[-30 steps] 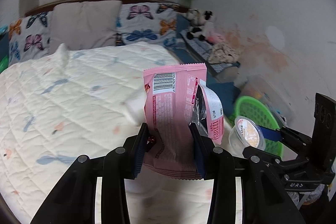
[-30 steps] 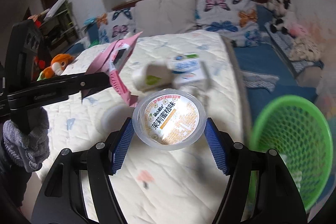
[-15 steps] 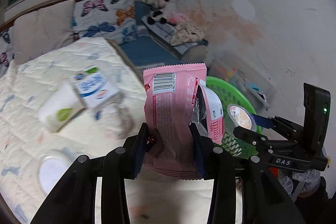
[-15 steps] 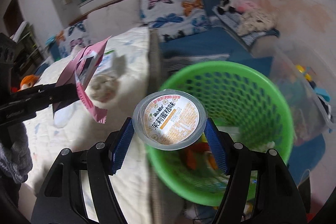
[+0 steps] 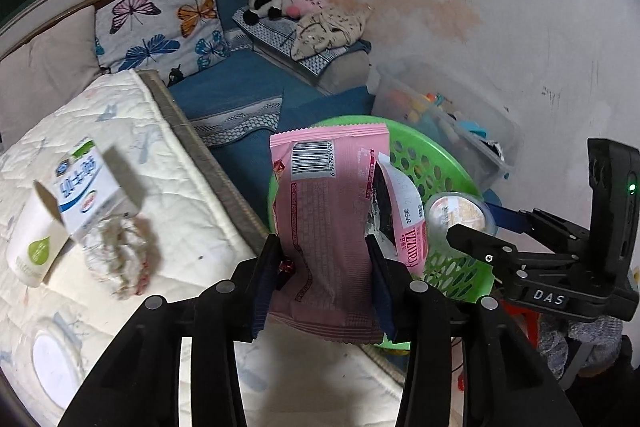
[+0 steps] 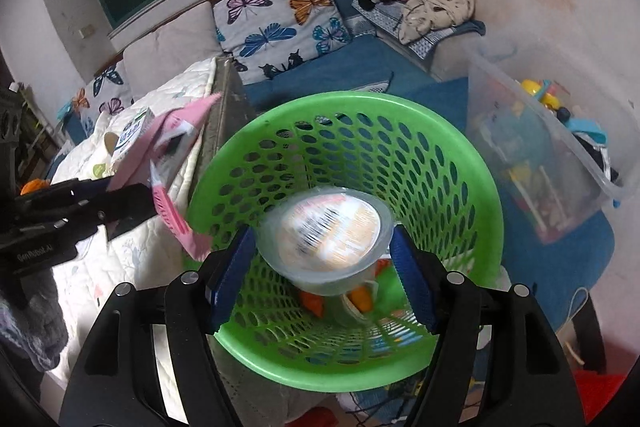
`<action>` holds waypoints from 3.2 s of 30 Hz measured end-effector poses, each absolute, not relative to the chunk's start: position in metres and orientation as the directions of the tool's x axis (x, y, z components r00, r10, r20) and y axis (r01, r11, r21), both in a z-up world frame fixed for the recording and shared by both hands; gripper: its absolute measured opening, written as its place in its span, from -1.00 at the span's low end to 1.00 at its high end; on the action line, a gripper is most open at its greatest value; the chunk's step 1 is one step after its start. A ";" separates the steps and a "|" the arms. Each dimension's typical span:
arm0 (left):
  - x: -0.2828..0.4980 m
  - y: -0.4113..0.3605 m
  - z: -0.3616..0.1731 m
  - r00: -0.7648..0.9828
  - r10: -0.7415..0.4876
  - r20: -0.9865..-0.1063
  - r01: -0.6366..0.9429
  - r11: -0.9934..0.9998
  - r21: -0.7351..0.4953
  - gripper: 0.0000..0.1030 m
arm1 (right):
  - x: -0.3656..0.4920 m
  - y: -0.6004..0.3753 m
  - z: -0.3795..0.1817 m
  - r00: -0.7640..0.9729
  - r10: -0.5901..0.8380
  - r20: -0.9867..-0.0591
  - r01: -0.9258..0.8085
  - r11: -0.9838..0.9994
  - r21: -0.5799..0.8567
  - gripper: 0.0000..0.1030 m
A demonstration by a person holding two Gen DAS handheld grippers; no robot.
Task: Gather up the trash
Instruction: 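Carry yogurt tub over green basket with right gripper while left carries pink bag, then open both grippers over the basket to drop tub and bag, then move both grippers back over the bed, then grasp clear round container rim with left gripper while right grasps crumpled tissue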
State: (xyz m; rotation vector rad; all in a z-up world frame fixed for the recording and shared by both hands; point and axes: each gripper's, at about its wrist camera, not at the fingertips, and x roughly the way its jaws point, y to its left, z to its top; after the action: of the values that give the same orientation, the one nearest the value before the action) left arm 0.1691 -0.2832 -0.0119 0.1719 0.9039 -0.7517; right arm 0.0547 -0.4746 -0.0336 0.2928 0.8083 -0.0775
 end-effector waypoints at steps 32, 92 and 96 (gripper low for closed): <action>0.157 -0.210 -0.024 0.490 -0.430 -0.758 0.529 0.838 -0.133 0.31 | 0.048 -0.438 -0.007 0.734 0.108 -0.670 0.084 0.965 0.247 0.39; 0.201 0.008 -0.066 0.530 -0.266 -0.806 0.229 0.959 -0.166 -0.88 | 0.202 -0.250 -0.048 0.592 0.276 -0.757 -0.182 0.961 0.208 -0.08; 0.194 0.006 -0.057 0.536 -0.283 -0.795 0.242 0.954 -0.176 -0.88 | 0.188 -0.256 -0.039 0.609 0.284 -0.740 -0.187 0.959 0.214 -0.08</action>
State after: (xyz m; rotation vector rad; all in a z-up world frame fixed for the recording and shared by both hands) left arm 0.1941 0.0057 -0.0567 -0.0463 0.9555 -0.3127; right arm 0.1885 -0.2558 -0.0390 0.1197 0.8748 0.2726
